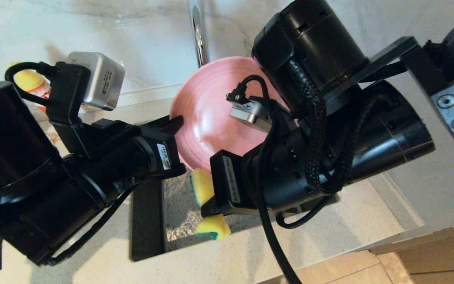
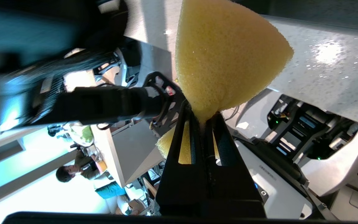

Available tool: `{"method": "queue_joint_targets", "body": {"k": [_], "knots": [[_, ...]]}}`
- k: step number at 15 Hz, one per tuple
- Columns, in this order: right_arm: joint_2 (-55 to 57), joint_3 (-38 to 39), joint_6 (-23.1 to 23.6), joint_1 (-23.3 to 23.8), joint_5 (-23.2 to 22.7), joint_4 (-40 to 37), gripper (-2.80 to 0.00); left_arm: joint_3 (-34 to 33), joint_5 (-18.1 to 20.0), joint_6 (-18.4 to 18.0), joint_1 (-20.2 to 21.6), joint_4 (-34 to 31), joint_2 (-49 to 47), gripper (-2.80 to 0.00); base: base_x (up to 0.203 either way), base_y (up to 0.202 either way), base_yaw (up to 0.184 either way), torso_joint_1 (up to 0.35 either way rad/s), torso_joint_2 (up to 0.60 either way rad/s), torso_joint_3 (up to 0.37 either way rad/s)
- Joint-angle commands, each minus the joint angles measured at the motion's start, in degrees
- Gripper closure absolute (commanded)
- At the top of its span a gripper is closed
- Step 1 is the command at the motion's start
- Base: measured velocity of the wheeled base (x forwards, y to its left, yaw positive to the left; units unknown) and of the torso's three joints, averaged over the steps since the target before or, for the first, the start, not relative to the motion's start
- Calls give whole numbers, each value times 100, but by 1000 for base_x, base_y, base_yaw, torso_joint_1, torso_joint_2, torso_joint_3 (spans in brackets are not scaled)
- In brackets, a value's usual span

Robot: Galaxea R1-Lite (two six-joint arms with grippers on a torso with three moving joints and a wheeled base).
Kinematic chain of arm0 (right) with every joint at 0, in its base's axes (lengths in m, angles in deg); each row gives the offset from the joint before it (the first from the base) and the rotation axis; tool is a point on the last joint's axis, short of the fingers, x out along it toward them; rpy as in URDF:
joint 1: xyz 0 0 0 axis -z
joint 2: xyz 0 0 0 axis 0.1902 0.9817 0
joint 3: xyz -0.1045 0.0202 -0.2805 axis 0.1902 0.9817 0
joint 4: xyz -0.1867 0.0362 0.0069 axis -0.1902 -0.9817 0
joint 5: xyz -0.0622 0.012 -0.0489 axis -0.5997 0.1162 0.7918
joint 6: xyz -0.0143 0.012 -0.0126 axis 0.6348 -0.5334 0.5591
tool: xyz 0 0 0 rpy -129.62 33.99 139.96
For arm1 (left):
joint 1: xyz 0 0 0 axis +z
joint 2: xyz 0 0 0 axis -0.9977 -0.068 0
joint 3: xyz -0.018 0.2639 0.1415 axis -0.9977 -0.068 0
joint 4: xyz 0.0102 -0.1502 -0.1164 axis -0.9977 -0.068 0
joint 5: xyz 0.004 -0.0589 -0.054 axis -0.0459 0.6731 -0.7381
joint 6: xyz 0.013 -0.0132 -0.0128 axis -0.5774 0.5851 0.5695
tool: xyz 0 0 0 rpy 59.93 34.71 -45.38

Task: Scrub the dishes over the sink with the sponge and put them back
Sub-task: Wipe the plate

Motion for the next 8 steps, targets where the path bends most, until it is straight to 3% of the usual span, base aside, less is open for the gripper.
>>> {"method": "queue_joint_targets", "body": {"k": [1,8], "knots": [[154,-6,-26,96,-4,-8,0,-48,-1,-1,-3,17,175,0,0,0,0,0,0,0],[26,-27,-9,558,75,281,0,-279,35,-1,-164,6,348,0,0,0,0,0,0,0]]}}
